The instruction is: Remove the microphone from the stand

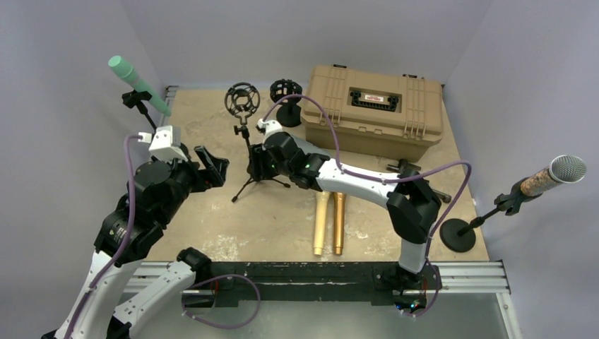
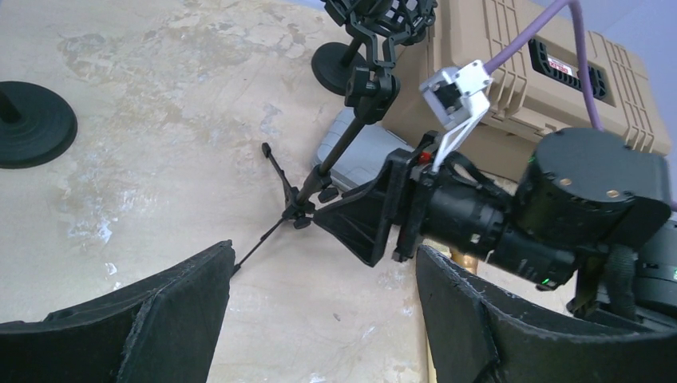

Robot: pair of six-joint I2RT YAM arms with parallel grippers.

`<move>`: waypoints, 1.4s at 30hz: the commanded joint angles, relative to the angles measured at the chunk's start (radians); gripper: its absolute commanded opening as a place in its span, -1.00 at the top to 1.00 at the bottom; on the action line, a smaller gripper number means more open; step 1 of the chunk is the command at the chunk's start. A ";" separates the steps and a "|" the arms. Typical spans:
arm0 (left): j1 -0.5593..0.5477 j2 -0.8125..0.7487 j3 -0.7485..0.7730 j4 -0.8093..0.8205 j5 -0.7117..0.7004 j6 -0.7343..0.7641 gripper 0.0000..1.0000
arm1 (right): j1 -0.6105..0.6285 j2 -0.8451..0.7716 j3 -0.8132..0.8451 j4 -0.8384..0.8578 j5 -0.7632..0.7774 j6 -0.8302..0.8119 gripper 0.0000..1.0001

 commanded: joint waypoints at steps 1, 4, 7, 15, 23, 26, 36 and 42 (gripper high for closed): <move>0.001 0.023 0.020 0.047 0.028 -0.005 -0.64 | -0.055 -0.108 -0.062 0.142 -0.181 0.068 -0.10; -0.001 0.069 0.056 0.050 0.075 0.020 -0.74 | -0.087 -0.156 -0.144 0.212 -0.250 0.103 -0.20; 0.001 0.162 0.136 0.015 0.098 0.030 -0.82 | -0.120 -0.190 -0.215 0.279 -0.305 0.142 -0.23; 0.145 0.386 0.284 -0.003 0.297 0.057 -0.79 | -0.148 -0.159 -0.274 0.432 -0.436 0.257 -0.20; 0.183 0.506 0.350 0.039 0.322 0.128 -0.52 | -0.148 -0.149 -0.303 0.475 -0.448 0.274 -0.16; 0.183 0.534 0.366 0.050 0.331 0.127 -0.28 | -0.148 -0.136 -0.304 0.481 -0.462 0.283 -0.11; 0.183 0.566 0.319 0.090 0.294 0.145 0.13 | -0.148 -0.143 -0.318 0.489 -0.460 0.277 -0.08; 0.183 0.576 0.291 0.094 0.264 0.164 0.28 | -0.148 -0.133 -0.312 0.491 -0.462 0.277 -0.07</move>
